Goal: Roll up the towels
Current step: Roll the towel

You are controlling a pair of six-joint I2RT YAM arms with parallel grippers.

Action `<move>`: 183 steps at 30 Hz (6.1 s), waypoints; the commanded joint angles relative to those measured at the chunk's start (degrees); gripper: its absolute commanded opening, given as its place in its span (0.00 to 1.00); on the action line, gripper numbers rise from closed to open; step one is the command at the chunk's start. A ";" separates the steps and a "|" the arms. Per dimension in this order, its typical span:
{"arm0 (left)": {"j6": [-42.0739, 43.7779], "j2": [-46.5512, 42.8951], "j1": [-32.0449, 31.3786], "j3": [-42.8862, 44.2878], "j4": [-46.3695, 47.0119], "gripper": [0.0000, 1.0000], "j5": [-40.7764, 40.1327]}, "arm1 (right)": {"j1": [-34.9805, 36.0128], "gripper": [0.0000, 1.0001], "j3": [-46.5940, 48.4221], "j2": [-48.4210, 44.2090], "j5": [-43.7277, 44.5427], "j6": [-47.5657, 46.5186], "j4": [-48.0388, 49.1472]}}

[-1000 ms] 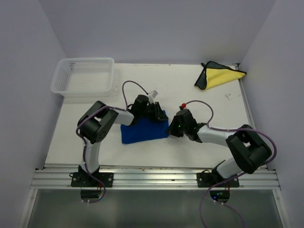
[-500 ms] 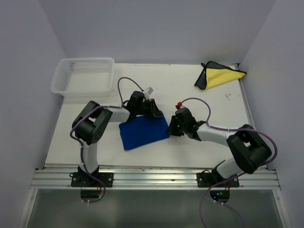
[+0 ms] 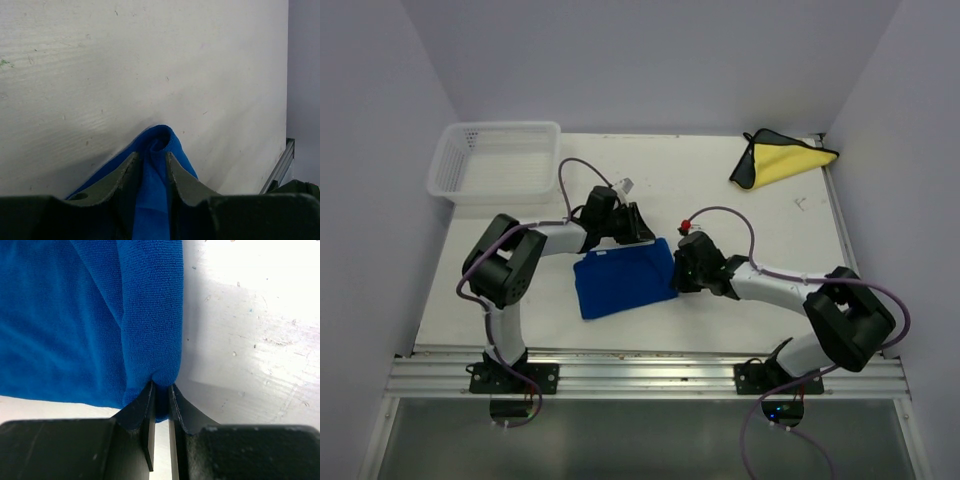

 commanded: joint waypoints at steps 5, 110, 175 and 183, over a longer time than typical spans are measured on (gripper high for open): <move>-2.19 -7.17 0.21 -0.84 -0.41 0.31 1.72 | 3.54 0.00 2.24 -1.94 13.48 -1.12 -10.79; 6.07 -6.30 -4.19 -20.44 9.07 0.28 3.65 | 36.16 0.16 39.33 31.03 36.63 -0.86 -43.14; 1.67 -10.70 -4.19 -26.95 13.56 0.26 3.65 | 3.11 0.42 -9.80 -5.19 -12.06 9.52 12.41; 1.76 -10.87 -4.19 -26.07 12.68 0.26 3.12 | 10.13 0.22 -3.92 -5.02 -2.59 4.61 3.02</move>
